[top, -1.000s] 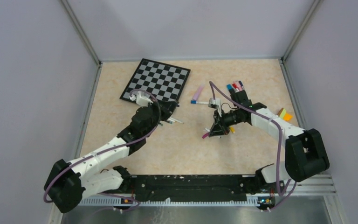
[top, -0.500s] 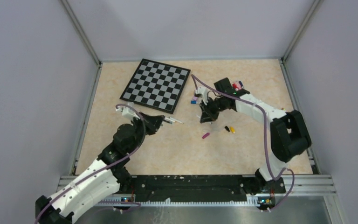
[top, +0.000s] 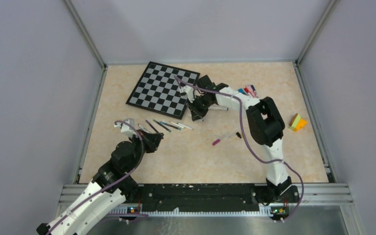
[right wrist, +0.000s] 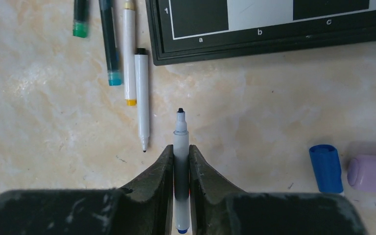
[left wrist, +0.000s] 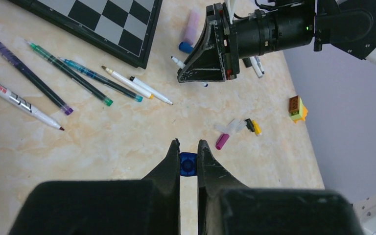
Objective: Open the pen caps
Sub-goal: Place the pen at the center of the board.
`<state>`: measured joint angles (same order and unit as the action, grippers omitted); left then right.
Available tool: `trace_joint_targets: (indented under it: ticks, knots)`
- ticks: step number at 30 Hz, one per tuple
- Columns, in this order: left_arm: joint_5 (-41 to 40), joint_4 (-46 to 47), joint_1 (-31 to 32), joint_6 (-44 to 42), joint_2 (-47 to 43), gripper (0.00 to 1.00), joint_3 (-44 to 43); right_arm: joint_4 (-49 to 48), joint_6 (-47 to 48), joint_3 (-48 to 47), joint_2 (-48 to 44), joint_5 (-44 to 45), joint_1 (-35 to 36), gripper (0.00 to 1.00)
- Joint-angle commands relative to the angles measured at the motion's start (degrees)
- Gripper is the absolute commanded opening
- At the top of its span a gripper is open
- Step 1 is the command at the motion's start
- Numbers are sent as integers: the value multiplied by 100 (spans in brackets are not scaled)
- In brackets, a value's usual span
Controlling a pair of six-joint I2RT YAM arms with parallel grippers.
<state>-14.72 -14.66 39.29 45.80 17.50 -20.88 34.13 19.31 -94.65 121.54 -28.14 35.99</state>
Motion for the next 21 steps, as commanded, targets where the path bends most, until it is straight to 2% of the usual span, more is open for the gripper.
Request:
trace_joint_targets:
  ticks: [1, 11, 21]
  knots:
    - [-168, -195, -18, -231, -104, 1, 5, 299, -255, -483, 324, 199, 114, 15]
    - [-93, -176, -17, -280, -159, 1, 31, 378, -358, -627, 593, 128, 213, 23]
    - [197, -32, -18, -254, -161, 1, 6, 506, -383, -549, 341, -116, 216, 25]
